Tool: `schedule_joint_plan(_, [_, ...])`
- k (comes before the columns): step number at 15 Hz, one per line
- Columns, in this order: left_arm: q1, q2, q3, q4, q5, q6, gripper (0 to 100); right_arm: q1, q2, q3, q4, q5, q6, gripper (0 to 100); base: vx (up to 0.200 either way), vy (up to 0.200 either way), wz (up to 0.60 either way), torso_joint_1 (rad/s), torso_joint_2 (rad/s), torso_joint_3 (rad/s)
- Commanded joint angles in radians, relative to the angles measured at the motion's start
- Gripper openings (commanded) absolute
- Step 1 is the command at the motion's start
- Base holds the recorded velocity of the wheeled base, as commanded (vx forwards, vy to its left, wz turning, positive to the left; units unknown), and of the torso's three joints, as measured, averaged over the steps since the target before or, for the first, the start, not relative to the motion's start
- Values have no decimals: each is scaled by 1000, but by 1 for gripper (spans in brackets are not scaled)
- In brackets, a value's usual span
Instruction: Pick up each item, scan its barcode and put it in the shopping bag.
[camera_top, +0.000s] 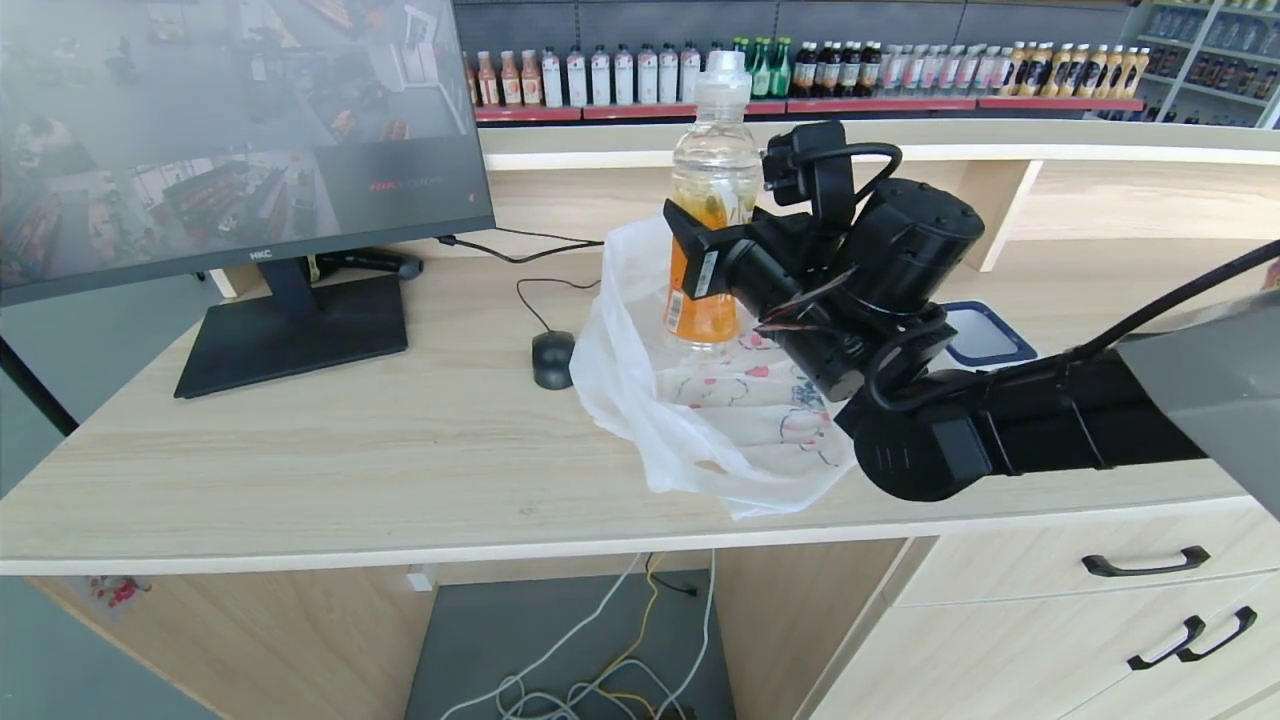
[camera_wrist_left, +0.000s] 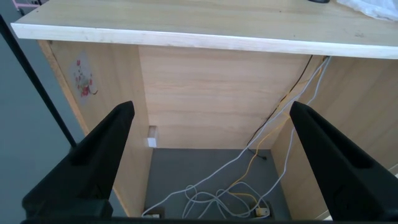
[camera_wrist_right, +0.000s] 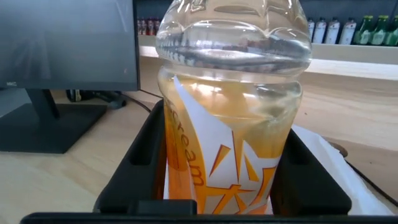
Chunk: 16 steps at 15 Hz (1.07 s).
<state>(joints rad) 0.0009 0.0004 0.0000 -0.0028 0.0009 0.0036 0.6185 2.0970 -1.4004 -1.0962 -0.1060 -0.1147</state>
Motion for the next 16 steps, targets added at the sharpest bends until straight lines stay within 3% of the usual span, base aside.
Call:
schedule_joint_plan(1, [1,0,0,1,1,-1,100,0,32,-15,1,0,0,0,0,0,0,0,0,0])
schedule_joint_plan(8, [1,0,0,0,1,-1,100,-60,75,-40,-5,2,-13,0,0,0,0,0,0,0])
schedule_joint_plan(16, [1,0,0,0,1,1,100,-88,195,-196,1,6,-10,0,0,0,0,0,0,0])
